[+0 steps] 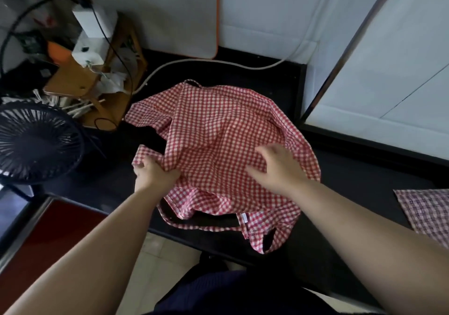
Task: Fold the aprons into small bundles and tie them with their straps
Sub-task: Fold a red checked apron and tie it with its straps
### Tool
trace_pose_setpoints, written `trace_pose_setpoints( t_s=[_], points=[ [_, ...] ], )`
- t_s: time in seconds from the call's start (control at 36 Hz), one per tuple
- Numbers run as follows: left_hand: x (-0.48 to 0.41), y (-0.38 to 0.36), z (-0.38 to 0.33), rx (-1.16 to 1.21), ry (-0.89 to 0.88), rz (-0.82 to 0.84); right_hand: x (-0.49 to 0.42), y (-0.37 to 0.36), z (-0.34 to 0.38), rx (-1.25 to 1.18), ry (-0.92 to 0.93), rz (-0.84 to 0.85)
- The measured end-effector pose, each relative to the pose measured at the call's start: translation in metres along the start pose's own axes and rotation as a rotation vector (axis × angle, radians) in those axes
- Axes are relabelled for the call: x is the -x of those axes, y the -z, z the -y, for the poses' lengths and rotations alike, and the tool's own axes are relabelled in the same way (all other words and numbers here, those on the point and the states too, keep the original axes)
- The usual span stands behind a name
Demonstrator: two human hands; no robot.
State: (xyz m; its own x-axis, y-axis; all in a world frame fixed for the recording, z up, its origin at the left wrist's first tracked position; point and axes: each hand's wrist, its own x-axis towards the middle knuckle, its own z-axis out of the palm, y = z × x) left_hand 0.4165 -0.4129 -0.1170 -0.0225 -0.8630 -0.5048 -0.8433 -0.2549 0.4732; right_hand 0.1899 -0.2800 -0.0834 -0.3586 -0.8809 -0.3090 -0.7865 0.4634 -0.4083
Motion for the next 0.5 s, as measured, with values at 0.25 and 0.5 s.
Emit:
trace_pose_setpoints(
  t_s=[0.25, 0.5],
  points=[
    [-0.006, 0.017, 0.031, -0.268, -0.042, 0.352, 0.0, -0.024, -0.012, 0.415, -0.21, 0.616],
    [-0.011, 0.035, 0.004, -0.129, -0.064, 0.459, -0.012, -0.017, 0.007, 0.168, -0.127, 0.443]
  ],
)
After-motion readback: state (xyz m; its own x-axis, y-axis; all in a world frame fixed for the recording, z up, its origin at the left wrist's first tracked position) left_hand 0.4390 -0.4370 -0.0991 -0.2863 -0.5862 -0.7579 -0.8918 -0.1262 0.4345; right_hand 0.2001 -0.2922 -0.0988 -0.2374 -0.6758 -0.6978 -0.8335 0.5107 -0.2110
